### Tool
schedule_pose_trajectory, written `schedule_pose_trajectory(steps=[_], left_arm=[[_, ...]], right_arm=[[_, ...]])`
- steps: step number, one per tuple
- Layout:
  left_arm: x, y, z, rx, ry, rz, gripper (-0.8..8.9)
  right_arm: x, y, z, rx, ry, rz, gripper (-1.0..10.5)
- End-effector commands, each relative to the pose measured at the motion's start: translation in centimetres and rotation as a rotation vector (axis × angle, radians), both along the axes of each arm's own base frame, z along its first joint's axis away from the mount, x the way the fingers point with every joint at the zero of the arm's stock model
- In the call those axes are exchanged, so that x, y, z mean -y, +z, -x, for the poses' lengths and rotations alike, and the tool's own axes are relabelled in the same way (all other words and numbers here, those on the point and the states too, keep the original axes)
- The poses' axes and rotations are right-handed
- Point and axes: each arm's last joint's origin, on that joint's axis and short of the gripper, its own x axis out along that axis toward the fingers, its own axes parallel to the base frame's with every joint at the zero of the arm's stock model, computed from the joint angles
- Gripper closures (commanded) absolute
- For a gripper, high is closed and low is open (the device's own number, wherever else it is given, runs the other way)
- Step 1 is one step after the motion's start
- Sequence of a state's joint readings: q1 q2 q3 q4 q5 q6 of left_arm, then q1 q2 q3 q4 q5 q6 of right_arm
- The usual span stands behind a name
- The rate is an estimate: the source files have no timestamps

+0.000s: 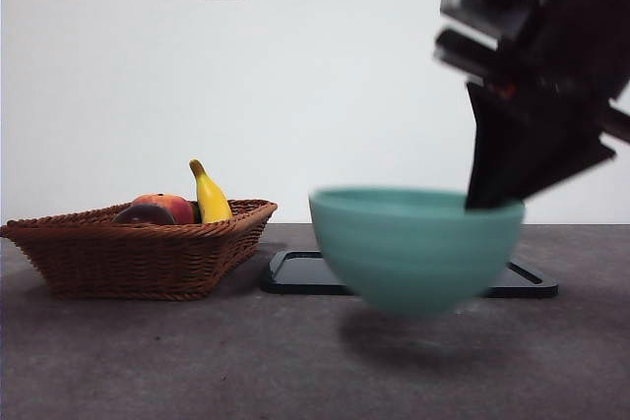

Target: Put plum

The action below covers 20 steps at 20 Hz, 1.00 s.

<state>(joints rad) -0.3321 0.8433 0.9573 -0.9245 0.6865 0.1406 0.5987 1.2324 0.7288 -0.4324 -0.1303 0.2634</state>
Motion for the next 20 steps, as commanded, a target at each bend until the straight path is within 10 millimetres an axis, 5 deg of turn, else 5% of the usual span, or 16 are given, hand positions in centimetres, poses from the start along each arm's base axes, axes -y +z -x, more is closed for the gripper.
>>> schedule_pose_trajectory(steps=[1,11,15,20], left_arm=[[0.1,0.4,-0.1,0.017,-0.013,0.006,4.42],[0.1,0.4,-0.1,0.017,-0.013,0.006,4.42],[0.1,0.4,-0.1,0.017,-0.013,0.006,4.42],[0.1,0.4,-0.1,0.016,-0.013,0.006,4.42]], right_arm=[[-0.7,-0.8,-0.3,-0.014,0.002,-0.001,9.4],[-1.3,-2.3,-0.7,-0.052,0.01,0.033,9.3],[-1.4,-2.3,-0.6,-0.056,0.009,0.031,6.9],[-1.2,-0.4,-0.6,0.014,-0.018,0.004,6.8]])
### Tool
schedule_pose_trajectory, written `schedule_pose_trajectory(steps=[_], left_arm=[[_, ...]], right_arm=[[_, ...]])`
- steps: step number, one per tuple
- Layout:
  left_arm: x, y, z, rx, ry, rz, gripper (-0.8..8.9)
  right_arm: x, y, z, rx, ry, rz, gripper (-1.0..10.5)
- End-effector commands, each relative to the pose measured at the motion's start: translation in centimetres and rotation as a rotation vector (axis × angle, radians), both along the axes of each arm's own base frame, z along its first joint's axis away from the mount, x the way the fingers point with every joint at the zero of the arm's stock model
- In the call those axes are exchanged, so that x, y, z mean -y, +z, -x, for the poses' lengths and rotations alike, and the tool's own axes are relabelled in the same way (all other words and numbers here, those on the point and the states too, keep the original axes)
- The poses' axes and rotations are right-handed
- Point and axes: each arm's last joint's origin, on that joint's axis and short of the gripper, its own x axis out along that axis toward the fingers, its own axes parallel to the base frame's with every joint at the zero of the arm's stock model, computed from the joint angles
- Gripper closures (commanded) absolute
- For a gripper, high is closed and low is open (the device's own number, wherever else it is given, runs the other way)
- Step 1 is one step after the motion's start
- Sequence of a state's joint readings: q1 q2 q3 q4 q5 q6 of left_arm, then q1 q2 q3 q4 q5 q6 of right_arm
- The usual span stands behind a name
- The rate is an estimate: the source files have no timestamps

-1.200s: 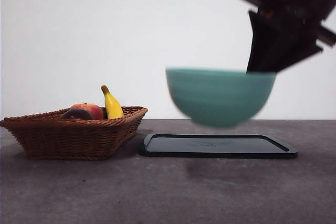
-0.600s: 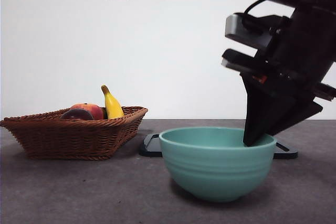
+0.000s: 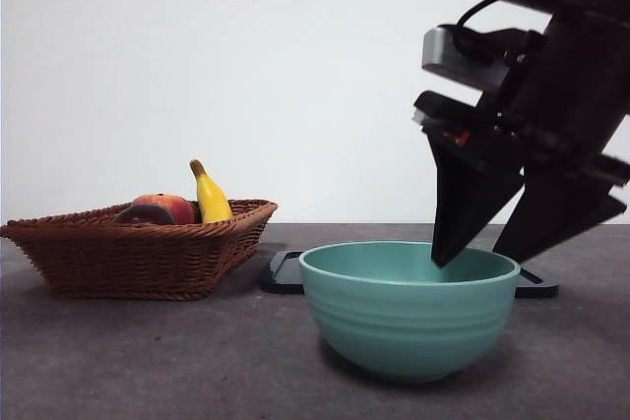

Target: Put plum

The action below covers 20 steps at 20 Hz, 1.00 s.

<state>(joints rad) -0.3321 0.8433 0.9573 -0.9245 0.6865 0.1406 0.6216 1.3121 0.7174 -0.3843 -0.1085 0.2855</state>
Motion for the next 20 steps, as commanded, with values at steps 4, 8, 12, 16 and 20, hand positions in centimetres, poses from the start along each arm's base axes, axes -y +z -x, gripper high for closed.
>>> schedule_pose_trajectory(steps=[4,8,12,16,20], left_arm=[[0.1,0.4,-0.1,0.017,-0.013,0.006,4.42],[0.1,0.4,-0.1,0.016,-0.013,0.006,4.42],[0.1,0.4,-0.1,0.013,-0.011,0.007,4.42],[0.1,0.3,0.0,0.002,-0.01,0.004,4.42],[0.0,0.2,0.1,-0.019,-0.01,-0.004,4.42]], right_arm=[[0.5,6.0,0.8,0.166,-0.001,-0.079,6.8],[1.6,9.9,2.7,0.213,0.049,-0.145,6.8],[3.1,11.9,5.3,0.175,0.141,-0.246,6.8],[4.8,12.5,8.0,0.115,0.176,-0.258,6.8],[6.0,12.6,9.6,0.103,0.192,-0.231,6.8]])
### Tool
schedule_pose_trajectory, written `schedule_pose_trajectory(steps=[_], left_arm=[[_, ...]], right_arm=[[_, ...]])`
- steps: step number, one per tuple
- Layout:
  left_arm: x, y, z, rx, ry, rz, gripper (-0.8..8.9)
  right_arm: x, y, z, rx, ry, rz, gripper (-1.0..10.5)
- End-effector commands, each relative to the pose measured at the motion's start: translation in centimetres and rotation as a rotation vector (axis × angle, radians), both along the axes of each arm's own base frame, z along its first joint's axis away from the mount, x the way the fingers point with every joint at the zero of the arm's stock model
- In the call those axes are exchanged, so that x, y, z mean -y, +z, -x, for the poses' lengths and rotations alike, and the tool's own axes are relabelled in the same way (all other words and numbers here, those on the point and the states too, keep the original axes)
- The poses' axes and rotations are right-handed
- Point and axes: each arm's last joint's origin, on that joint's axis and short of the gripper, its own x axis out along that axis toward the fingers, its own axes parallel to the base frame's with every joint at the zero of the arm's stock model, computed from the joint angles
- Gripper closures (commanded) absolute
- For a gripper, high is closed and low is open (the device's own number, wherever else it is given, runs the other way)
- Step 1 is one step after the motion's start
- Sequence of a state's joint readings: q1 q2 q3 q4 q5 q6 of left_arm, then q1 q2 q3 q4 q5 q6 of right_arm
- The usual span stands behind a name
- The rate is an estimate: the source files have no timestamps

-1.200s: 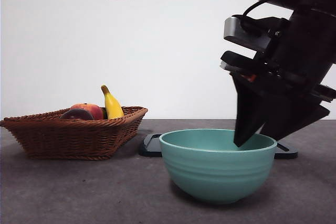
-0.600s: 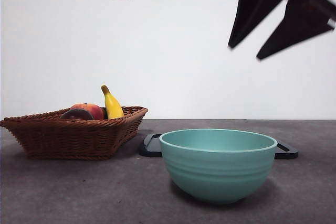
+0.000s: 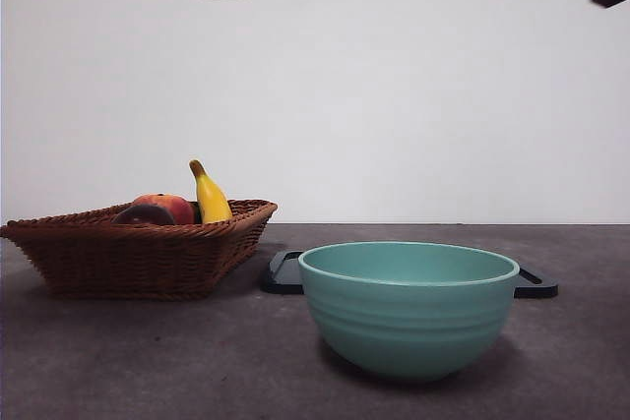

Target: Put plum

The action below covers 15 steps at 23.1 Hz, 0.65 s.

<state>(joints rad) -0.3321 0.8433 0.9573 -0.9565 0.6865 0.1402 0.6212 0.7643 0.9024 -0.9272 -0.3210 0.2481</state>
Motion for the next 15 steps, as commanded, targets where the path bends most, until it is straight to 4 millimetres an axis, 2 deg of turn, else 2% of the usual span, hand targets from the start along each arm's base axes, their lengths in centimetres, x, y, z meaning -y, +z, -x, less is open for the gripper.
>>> schedule_pose_trajectory(steps=[1,15], left_arm=[[0.09,0.37,-0.06,0.011,-0.01,0.006,4.42],[0.1,0.38,-0.07,0.013,-0.01,0.007,4.45]], right_arm=[[0.08,0.58,0.29,0.035,0.026,-0.008,6.8],[0.13,0.62,0.36,0.038,0.026,-0.01,6.8]])
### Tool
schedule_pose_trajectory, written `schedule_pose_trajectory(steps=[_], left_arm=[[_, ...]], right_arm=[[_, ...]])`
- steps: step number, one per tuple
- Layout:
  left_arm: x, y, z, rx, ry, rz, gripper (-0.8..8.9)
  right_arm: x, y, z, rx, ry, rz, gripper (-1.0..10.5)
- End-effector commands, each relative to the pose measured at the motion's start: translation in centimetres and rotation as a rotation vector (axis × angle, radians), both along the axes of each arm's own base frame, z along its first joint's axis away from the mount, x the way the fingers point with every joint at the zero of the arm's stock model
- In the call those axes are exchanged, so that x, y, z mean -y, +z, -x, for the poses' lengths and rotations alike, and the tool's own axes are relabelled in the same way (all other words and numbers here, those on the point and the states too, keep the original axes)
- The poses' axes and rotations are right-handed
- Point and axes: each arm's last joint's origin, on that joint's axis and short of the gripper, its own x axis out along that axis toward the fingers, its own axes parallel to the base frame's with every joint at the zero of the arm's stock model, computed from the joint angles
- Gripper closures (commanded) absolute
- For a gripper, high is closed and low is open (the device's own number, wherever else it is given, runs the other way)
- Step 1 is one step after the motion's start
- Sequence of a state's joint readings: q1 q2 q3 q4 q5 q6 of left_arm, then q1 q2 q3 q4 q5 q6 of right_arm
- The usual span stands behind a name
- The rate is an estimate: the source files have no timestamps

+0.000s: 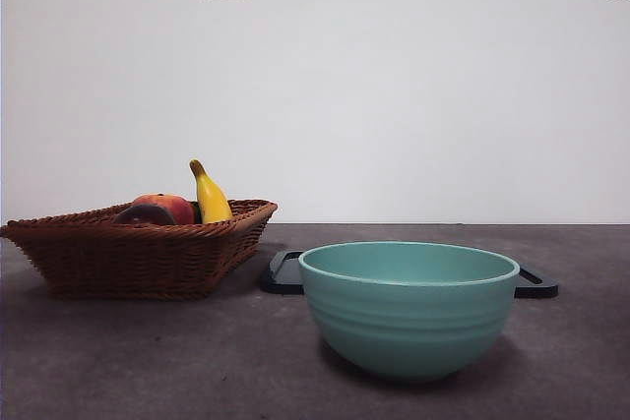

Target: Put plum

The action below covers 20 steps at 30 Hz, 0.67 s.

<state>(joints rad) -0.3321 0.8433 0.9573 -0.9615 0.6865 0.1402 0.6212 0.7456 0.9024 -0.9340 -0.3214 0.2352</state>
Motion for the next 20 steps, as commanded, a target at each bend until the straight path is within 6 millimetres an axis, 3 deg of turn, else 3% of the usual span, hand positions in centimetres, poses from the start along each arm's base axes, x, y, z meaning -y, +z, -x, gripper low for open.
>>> schedule_pose_trajectory(steps=[1,3,6,7,20], left_arm=[[0.11,0.41,-0.1,0.018,-0.01,0.009,4.63],[0.1,0.41,-0.09,0.017,-0.01,0.008,5.74],[0.11,0.41,-0.1,0.018,-0.011,0.009,7.96],[0.1,0.41,-0.09,0.018,-0.011,0.008,8.03],[0.11,0.43,-0.11,0.02,-0.011,0.009,8.04]], right_arm=[[-0.12,0.46,0.01,0.019,0.017,-0.008,6.8],[-0.12,0.46,0.01,0.019,0.017,-0.008,7.2],[-0.12,0.46,0.01,0.019,0.018,-0.007,9.0],[-0.12,0.46,0.01,0.02,0.018,-0.007,9.4],[-0.14,0.54,-0.08,0.035,0.007,-0.007,9.4]])
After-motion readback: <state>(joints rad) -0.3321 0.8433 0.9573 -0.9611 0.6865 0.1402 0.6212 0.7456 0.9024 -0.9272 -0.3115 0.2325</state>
